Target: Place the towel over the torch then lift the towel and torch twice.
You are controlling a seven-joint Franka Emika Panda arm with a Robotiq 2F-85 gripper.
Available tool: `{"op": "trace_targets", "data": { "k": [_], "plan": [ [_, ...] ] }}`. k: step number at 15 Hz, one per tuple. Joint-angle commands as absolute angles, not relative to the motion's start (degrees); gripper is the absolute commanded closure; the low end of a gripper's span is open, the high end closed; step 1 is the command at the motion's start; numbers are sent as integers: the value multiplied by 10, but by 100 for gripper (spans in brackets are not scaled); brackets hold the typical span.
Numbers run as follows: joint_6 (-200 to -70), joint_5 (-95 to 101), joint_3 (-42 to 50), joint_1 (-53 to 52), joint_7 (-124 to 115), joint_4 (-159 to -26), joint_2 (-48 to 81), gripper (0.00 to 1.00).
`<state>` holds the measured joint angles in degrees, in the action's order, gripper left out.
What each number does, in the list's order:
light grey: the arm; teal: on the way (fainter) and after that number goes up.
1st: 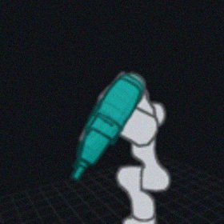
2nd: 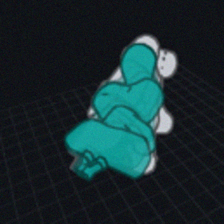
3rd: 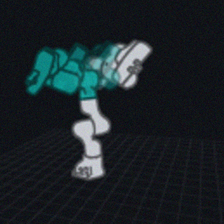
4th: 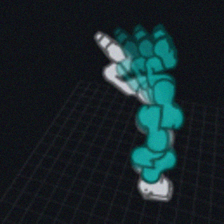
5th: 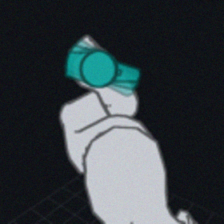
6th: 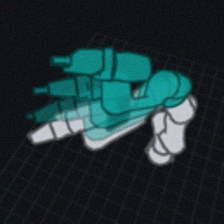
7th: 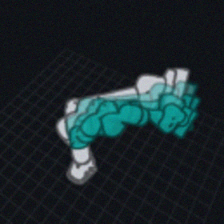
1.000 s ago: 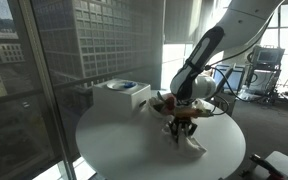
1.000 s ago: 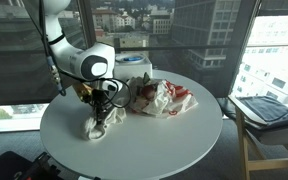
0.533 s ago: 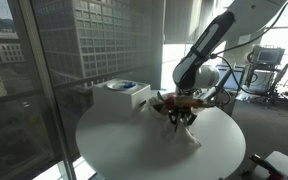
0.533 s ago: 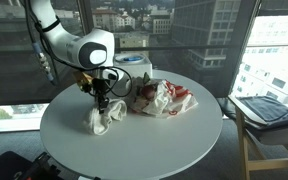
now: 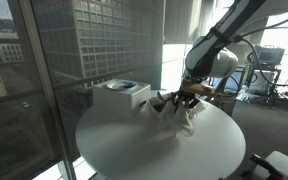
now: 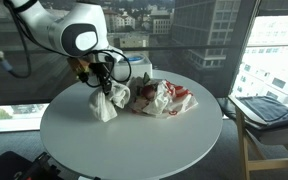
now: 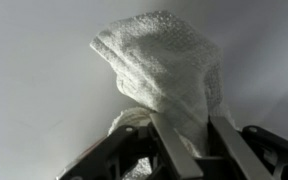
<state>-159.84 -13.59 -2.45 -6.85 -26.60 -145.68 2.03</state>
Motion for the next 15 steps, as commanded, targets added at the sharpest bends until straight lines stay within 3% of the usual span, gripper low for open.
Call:
{"op": "trace_targets", "data": {
  "k": [1,6,15],
  "plan": [
    [-1666,-138,-31,-57,-250,-1548,-113,81],
    [-1717,-140,-31,-38,-226,-1618,-246,82],
    [-1556,-189,75,-77,-86,-1546,-229,82]
  ]
}}
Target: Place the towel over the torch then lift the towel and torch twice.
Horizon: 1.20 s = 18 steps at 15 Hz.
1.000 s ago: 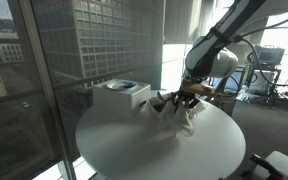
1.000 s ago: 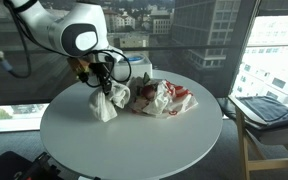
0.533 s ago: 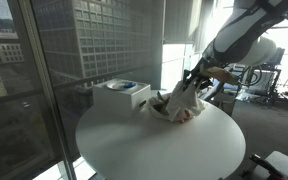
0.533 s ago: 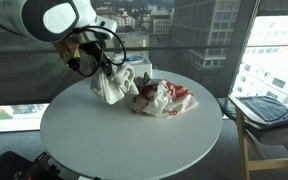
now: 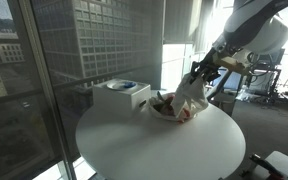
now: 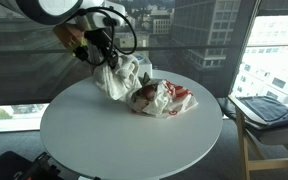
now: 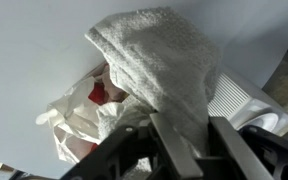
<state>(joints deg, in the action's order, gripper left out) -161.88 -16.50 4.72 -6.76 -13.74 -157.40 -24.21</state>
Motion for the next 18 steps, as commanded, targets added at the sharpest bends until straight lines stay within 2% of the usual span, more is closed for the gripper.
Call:
{"op": "trace_targets", "data": {
  "k": [1,6,14,18],
  "plan": [
    [-1526,-197,84,-80,-66,-1538,-222,81],
    [-1422,-231,87,-82,17,-1489,-129,81],
    [-1424,-212,11,-56,15,-1372,114,81],
    [-1409,-176,-7,-41,13,-1329,182,81]
  ]
}}
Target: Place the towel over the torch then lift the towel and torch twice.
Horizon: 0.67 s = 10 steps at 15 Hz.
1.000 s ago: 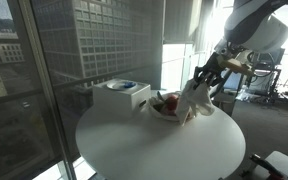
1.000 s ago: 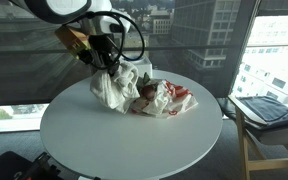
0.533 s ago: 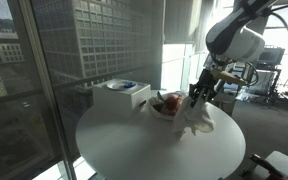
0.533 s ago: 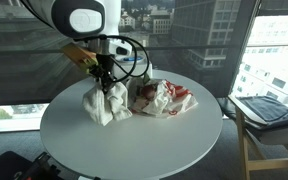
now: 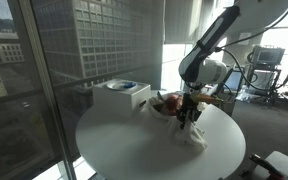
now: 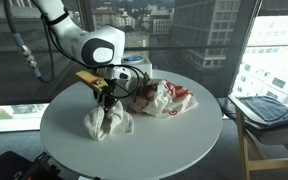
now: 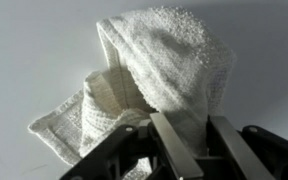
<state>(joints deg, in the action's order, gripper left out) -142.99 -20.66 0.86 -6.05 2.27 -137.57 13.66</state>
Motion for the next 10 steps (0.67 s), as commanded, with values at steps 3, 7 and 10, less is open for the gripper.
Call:
{"op": "trace_targets", "data": {
  "k": [3,7,10],
  "plan": [
    [-1403,-138,-6,-35,8,-1314,215,40],
    [-1366,-103,-1,-30,-7,-1326,197,17],
    [-1329,-89,-1,-28,-18,-1354,146,0]
  ]
}}
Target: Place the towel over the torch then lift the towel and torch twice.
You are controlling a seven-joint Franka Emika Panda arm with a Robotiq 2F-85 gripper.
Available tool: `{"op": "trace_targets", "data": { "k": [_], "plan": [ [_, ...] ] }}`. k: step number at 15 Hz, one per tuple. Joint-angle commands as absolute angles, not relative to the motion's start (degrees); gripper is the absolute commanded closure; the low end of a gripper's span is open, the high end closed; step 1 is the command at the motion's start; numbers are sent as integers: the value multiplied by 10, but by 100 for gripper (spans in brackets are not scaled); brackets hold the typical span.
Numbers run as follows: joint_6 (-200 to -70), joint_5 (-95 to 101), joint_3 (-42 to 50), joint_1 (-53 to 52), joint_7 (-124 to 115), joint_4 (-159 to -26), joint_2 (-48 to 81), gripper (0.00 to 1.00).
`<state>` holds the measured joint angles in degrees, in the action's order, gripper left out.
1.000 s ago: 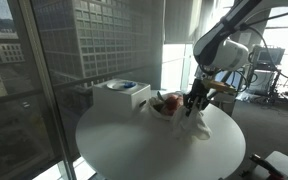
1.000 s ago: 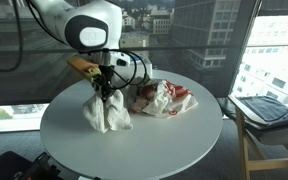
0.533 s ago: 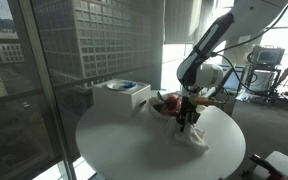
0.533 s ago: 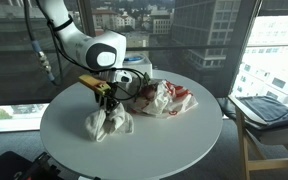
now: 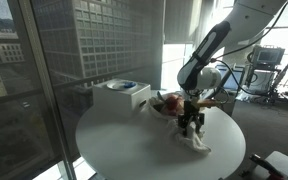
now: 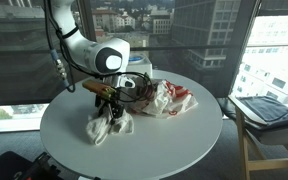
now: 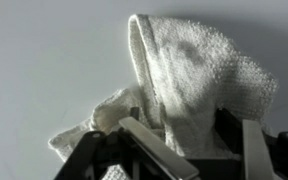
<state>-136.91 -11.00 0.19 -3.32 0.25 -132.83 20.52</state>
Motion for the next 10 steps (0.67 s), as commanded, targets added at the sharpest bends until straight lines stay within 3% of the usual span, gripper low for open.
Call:
{"op": "trace_targets", "data": {
  "k": [1,10],
  "plan": [
    [-1317,-90,-1,-27,-29,-1359,131,0],
    [-1212,-62,-3,-29,-93,-1361,33,0]
  ]
}}
